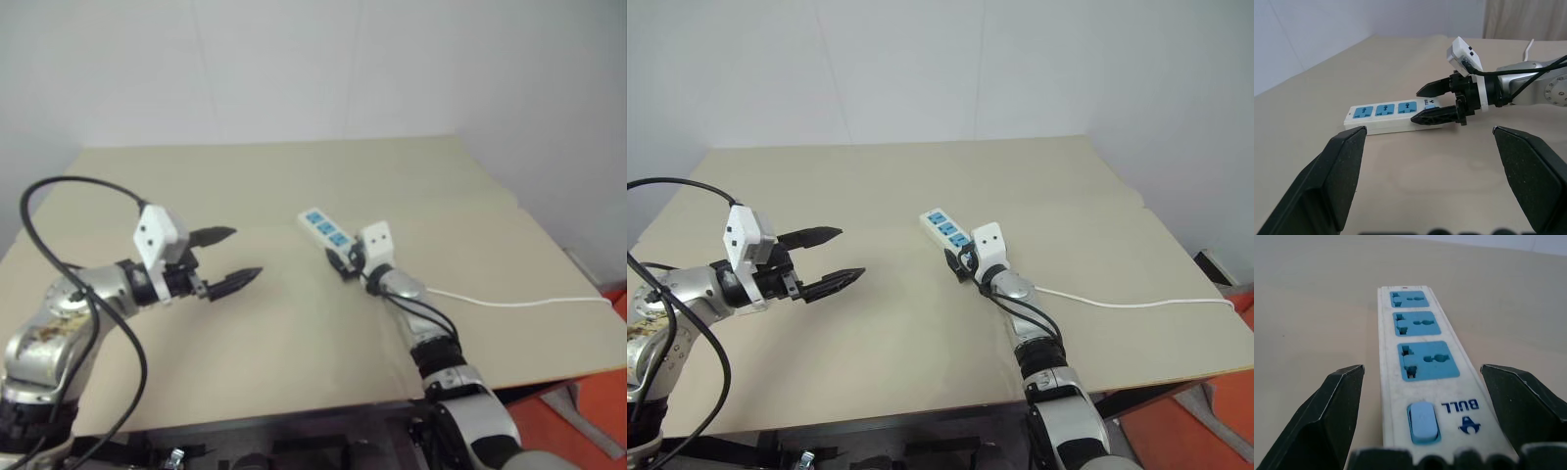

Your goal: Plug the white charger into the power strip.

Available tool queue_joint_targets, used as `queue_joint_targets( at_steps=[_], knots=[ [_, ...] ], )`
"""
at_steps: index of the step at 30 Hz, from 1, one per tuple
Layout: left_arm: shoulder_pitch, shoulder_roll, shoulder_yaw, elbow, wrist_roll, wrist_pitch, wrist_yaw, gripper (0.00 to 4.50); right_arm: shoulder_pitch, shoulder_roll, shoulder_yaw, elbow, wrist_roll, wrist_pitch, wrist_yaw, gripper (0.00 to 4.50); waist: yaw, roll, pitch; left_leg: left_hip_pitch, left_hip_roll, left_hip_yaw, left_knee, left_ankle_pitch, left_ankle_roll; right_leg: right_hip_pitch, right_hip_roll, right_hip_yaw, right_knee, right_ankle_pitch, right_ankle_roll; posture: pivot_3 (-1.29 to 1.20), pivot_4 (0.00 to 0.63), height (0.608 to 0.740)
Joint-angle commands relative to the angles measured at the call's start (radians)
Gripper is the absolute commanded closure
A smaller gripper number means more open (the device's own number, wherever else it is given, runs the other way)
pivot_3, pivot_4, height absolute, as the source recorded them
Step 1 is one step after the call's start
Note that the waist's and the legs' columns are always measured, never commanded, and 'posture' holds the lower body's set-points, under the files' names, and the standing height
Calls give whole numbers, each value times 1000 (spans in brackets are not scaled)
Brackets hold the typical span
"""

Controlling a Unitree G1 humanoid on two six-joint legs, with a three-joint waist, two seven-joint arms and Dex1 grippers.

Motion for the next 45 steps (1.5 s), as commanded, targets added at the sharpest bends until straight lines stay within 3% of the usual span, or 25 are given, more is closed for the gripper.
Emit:
queue_joint_targets(
  at_steps=[1, 15, 25, 42, 45],
  knots=[
    [3, 4, 29, -31, -6, -14, -1, 0, -10, -19, -20, 30, 4, -50, 14, 33, 1, 0, 0, 0, 0, 0, 0, 0, 0, 0, 0, 0, 0, 0, 0, 0, 150, 740],
    [-7, -6, 14, -16, 4, -26, -9, 0, 13, -58, -29, -6, 13, -90, 52, 33, 1, 0, 0, -1, 0, -4, 0, 0, 0, 0, 0, 0, 0, 0, 0, 0, 150, 740],
    [-24, -2, 12, -3, 9, -26, -27, 0, -50, -63, -59, 163, 50, -144, 169, 33, 0, 0, 0, -1, 0, -4, 0, 0, 0, 0, 0, 0, 0, 0, 0, 0, 150, 740],
    [-11, 9, 28, -29, 2, -11, -22, 0, -125, -21, -128, 438, 78, -296, 237, 33, -1, 0, 0, 0, 0, -4, 0, 0, 0, 0, 0, 0, 0, 0, 0, 0, 150, 740],
    [-7, 18, 36, -31, -1, -6, -24, 0, -129, -15, -131, 464, 74, -311, 243, 597, -2, 0, 0, 0, 0, -4, 0, 0, 0, 1, 0, 0, 0, 0, 0, 0, 150, 740]
  ],
)
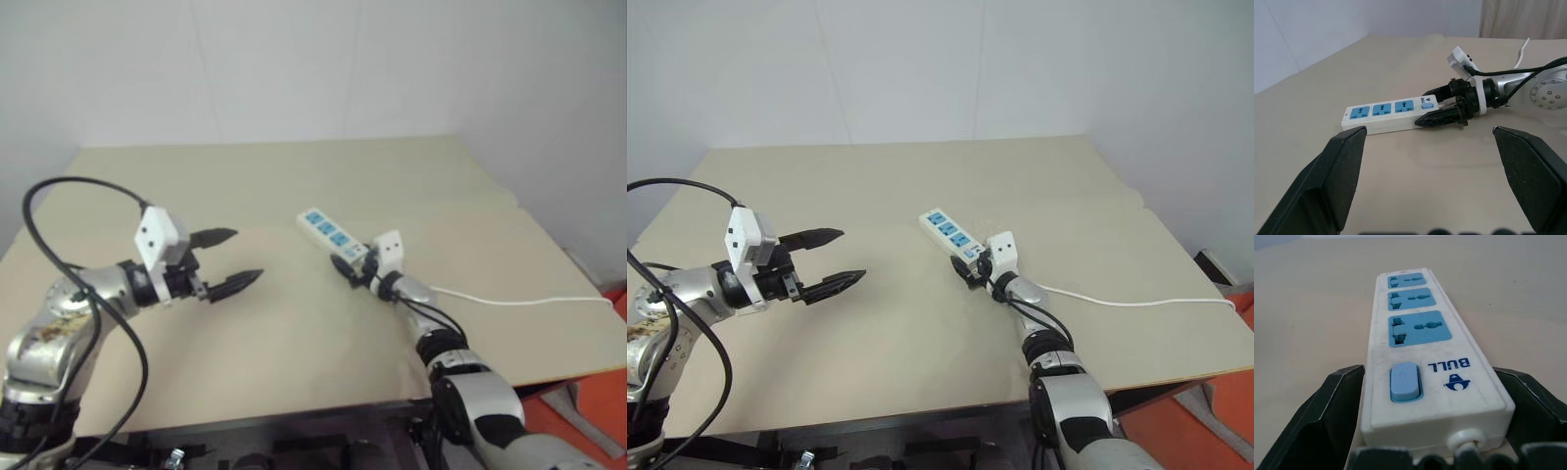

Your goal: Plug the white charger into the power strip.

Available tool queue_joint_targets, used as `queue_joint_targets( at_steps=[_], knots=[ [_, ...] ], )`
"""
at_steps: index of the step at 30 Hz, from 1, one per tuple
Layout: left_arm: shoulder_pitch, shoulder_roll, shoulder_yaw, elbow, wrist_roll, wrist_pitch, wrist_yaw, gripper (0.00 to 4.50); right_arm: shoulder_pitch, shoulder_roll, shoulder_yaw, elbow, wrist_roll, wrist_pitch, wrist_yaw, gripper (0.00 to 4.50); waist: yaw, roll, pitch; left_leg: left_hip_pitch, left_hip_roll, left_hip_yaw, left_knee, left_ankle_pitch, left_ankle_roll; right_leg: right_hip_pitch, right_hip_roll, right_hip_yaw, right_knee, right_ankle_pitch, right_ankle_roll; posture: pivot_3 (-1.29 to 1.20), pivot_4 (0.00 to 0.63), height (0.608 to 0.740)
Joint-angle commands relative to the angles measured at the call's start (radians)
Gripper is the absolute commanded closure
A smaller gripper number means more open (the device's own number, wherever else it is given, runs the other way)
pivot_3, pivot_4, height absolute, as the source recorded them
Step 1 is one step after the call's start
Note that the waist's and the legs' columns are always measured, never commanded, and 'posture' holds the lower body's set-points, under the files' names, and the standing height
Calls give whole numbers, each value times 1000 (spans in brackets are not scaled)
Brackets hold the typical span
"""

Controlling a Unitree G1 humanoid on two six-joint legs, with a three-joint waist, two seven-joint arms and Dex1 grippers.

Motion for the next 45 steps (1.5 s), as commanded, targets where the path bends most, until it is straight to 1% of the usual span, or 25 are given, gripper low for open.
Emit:
queue_joint_targets(
  at_steps=[1, 2, 9, 11, 17, 20, 23, 26, 28, 31, 34, 36, 40, 43, 45],
  knots=[
    [1, 24, 39, -34, -7, -3, -2, 0, -12, 11, -11, 35, 4, -28, 14, 888, -1, 0, 0, 0, 0, 0, 0, 0, 0, 0, 0, 0, 0, 0, 0, 0, 150, 740],
    [2, 26, 42, -35, -8, -1, -1, 0, -13, 12, -12, 41, 5, -29, 17, 1059, -2, 0, 0, 0, 0, 0, 0, 0, 0, 1, 0, 0, 0, 0, 0, 0, 150, 740],
    [19, 44, 59, -41, -15, 5, -4, 0, -18, 9, 13, 63, -31, -49, 21, 1061, -5, 0, 0, 1, 0, -1, 0, 0, 0, 1, 0, 0, 0, 0, 0, 0, 150, 740],
    [21, 59, 67, -30, -14, 4, -18, 0, -15, 10, 13, 43, -23, -57, 56, 1061, -6, 0, 0, 1, 0, -1, 0, 0, 0, 1, 0, 0, 0, 0, 0, 0, 150, 740],
    [12, 171, 95, 63, 14, -29, -132, 0, 20, 4, 14, -85, 40, -40, 285, 1061, -20, 0, 0, 1, 0, -1, -1, 0, 0, 1, 0, 0, -1, 0, 0, 0, 150, 740],
    [-27, 271, 75, 158, 55, -75, -248, 0, 47, -15, 42, -177, 61, 8, 416, 1061, -23, 0, 1, 0, 0, -1, -1, 0, 0, 0, 1, 0, 0, 0, 0, 0, 150, 740],
    [-99, 373, 22, 281, 114, -141, -383, 0, 91, -43, 87, -287, 77, 57, 551, 1061, -21, 0, 1, 0, 0, 0, -1, 0, 0, 0, 1, -1, 0, 0, 0, 0, 150, 740],
    [-212, 482, -103, 412, 228, -180, -509, 0, 140, -82, 141, -403, 92, 134, 674, 1061, -20, 0, 1, -1, 0, 4, -1, 0, 0, -1, 1, -2, -1, 0, 0, 0, 150, 740],
    [-303, 528, -197, 485, 309, -212, -601, 0, 167, -102, 169, -469, 105, 183, 728, 1061, -18, 0, 1, -2, 0, 4, 0, 0, 0, -1, 2, -2, -1, 0, 0, 0, 150, 740],
    [-461, 561, -365, 617, 447, -334, -740, 0, 198, -113, 195, -541, 112, 222, 763, 1061, -17, 0, 1, -2, 0, 6, 0, 0, 0, -2, 3, -1, -1, 0, 0, 0, 150, 740],
    [-605, 570, -549, 736, 536, -434, -759, 0, 218, -105, 208, -584, 116, 233, 756, 1061, -19, 0, 2, -2, 1, 6, 1, 0, 0, -2, 5, 0, 0, 0, 0, 0, 150, 740],
    [-689, 563, -662, 805, 592, -484, -759, 0, 228, -100, 214, -604, 118, 241, 748, 1061, -16, -1, 2, -2, 1, 6, 1, 0, 0, -3, 6, 1, 1, 0, 0, 0, 150, 740],
    [-857, 502, -873, 992, 769, -589, -759, 0, 242, -91, 220, -628, 114, 245, 722, 1061, -8, -2, 2, -5, 2, 6, 2, 0, 0, -5, 6, 1, 1, 0, 0, 0, 150, 740],
    [-953, 424, -945, 1139, 873, -639, -759, 0, 255, -91, 226, -653, 117, 256, 710, 1061, 2, -2, 2, -8, 2, 7, 3, 0, 0, -10, 6, 3, 3, 0, 0, 0, 150, 740],
    [-986, 387, -981, 1210, 903, -662, -759, 0, 263, -94, 227, -667, 118, 263, 701, 1061, 3, -2, 2, -11, 2, 8, 5, 0, 0, -13, 6, 3, 4, 0, 0, 0, 150, 740]
  ],
)
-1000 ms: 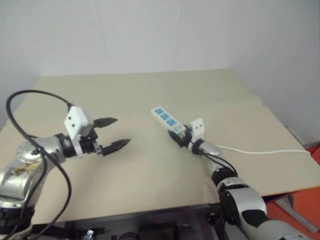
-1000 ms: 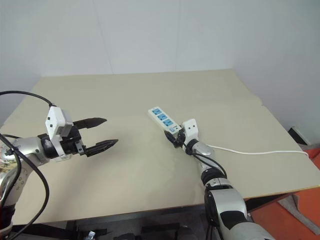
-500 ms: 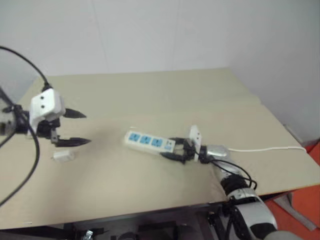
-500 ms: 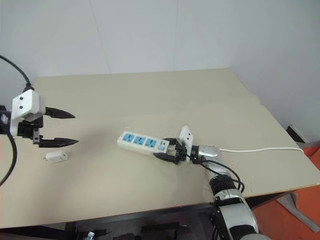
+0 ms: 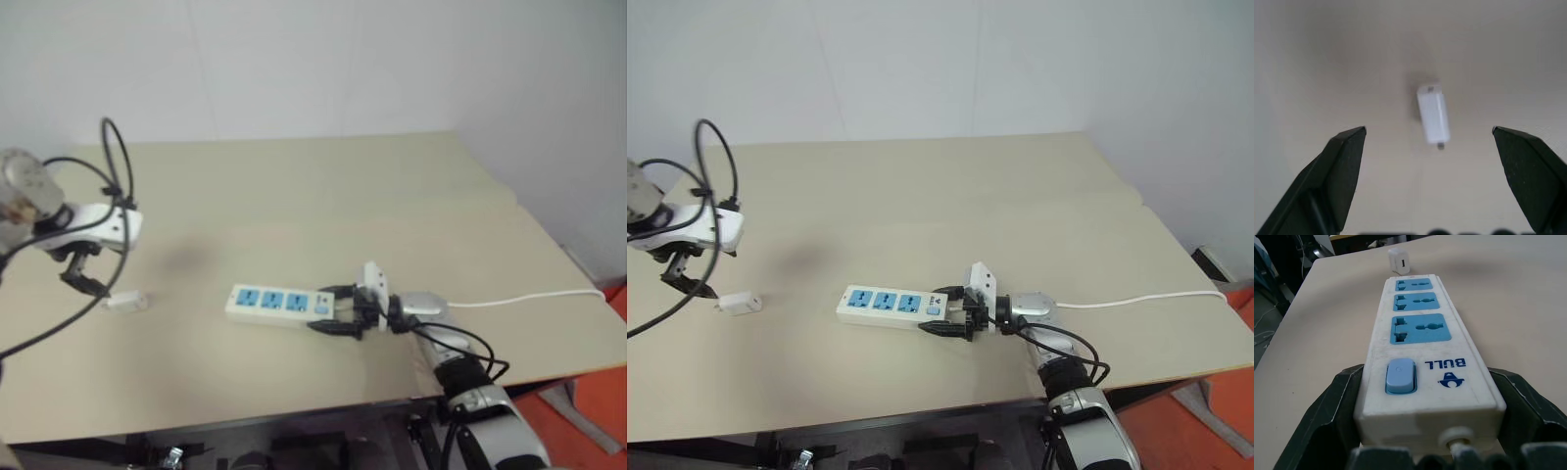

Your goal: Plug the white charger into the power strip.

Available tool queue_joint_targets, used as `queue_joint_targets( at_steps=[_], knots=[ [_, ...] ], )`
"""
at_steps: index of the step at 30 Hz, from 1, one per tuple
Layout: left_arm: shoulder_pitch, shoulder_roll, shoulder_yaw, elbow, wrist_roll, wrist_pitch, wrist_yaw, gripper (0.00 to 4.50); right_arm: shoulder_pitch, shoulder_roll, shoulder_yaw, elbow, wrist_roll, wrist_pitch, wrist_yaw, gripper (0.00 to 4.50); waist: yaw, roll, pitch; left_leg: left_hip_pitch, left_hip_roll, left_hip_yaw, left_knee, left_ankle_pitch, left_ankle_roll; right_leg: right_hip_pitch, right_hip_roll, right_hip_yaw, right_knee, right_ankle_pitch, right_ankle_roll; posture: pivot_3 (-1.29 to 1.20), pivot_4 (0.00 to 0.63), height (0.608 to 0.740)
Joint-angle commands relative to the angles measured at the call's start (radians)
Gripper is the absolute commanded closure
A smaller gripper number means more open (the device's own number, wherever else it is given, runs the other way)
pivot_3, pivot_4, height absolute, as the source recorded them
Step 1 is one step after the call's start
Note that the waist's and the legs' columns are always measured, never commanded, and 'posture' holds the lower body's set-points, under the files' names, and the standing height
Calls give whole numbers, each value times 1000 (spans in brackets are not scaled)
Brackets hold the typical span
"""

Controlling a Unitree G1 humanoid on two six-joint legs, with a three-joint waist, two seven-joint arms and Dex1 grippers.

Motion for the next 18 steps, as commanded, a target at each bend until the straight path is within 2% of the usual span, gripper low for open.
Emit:
queue_joint_targets(
  at_steps=[1, 6, 12, 18],
  knots=[
    [-58, -34, -37, 112, 72, -47, -3, 0, 5, 4, 2, -81, 29, 8, -12, 1061, 0, 0, 0, -1, 0, 0, 1, 0, 0, -1, 0, 0, 0, 0, 0, 0, 150, 740],
    [-47, -114, -8, 187, 147, -72, -3, 0, 23, -13, 3, -122, 37, 30, -22, 1061, 2, 0, 0, -4, 1, 0, 2, 0, 0, -2, 0, -1, 0, 0, 0, 0, 150, 740],
    [-16, -160, 10, 213, 164, -50, -3, 0, 38, -27, 5, -162, 44, 52, -32, 1061, 2, 0, 0, -8, 1, -2, 9, -2, 3, -3, 0, -1, 0, 0, 0, 0, 150, 740],
    [28, -211, 52, 201, 226, 44, 15, 0, 52, -32, 8, -186, 46, 62, -39, 1061, 5, 0, 0, -8, 1, -2, 10, -2, 4, -2, 0, -2, 1, 0, 1, 0, 150, 740]
  ],
)
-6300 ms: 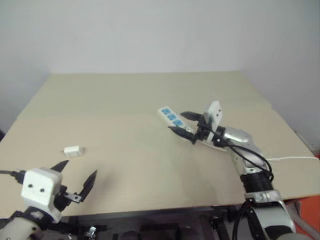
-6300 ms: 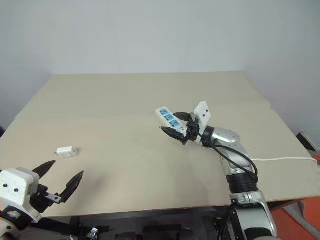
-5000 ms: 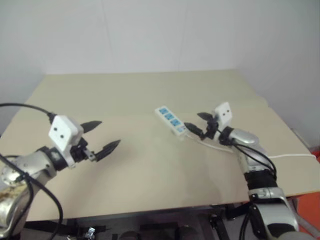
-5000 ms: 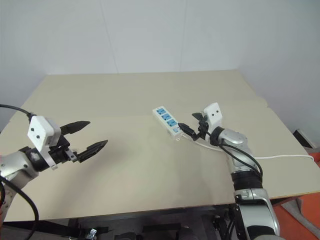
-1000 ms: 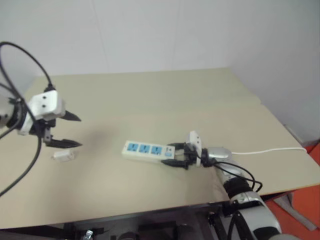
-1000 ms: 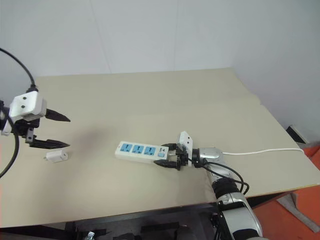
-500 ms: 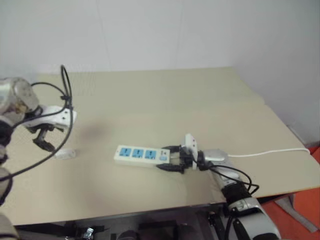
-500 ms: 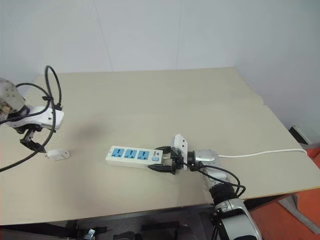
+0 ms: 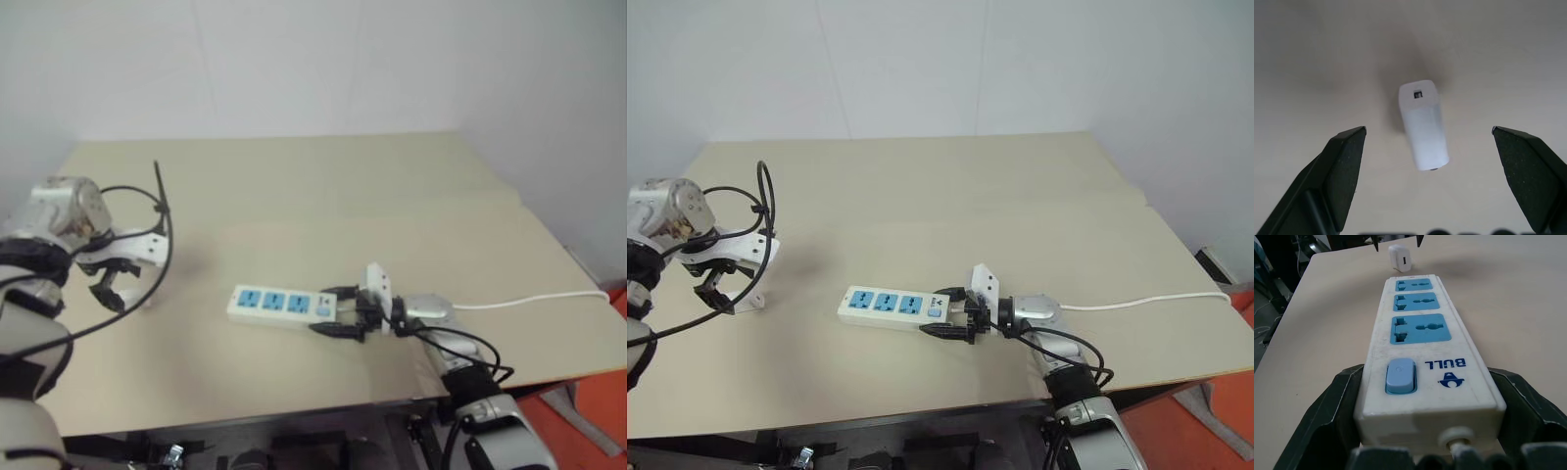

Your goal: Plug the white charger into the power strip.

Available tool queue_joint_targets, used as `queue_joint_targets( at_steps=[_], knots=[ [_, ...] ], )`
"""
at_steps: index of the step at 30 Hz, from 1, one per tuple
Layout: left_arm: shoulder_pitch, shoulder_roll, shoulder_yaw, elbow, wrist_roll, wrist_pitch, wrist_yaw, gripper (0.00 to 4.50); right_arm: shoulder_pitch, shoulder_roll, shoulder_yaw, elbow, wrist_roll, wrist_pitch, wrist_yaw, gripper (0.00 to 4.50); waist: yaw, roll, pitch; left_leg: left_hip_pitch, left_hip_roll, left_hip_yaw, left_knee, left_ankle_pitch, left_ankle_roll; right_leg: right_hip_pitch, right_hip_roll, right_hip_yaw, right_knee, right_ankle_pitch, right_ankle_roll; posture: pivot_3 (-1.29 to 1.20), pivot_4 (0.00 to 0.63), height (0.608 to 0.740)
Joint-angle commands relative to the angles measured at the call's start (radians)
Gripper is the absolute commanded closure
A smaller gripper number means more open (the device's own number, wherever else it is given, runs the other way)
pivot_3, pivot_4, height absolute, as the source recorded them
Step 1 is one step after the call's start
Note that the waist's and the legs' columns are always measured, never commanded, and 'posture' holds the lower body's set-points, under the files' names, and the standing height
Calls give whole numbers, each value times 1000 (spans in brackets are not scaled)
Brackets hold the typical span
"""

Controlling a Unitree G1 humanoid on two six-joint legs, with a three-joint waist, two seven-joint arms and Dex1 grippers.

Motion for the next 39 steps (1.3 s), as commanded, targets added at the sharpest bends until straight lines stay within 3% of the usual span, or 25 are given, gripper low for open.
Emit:
queue_joint_targets(
  at_steps=[1, 10, 30, 33, 39],
  knots=[
    [16, -8, 42, -14, 33, 45, 5, 0, -3, 1, -5, -65, 36, 0, -4, 1061, 0, 0, 0, 0, 0, 0, 0, 0, 0, 0, 0, 0, 0, 0, 0, 0, 150, 740],
    [70, -72, 91, -64, 83, 195, 48, 0, 5, -3, -4, -71, 35, 0, -11, 1061, 0, 0, 0, -1, 0, -2, 1, 0, 0, 0, 0, -1, 1, 0, 1, 0, 150, 740],
    [91, -69, 109, -54, 147, 182, 78, 0, 30, -1, 3, -104, 36, 17, -30, 1061, 1, 0, 0, -1, 0, -2, 1, 0, 0, 1, 0, -1, 2, 1, 1, 0, 150, 740],
    [97, -70, 113, -56, 147, 181, 76, 597, 33, 0, 4, -108, 38, 19, -33, 1061, 0, 0, 0, -1, 0, -2, 1, 0, 0, 1, 0, -1, 2, 1, 1, 0, 150, 740],
    [117, -71, 128, -84, 143, 183, 59, 2487, 37, -3, 4, -111, 36, 22, -36, 1061, 0, 0, 0, 0, 0, -2, 1, 0, 0, 1, 0, -1, 5, 1, 1, 0, 150, 740]
  ],
)
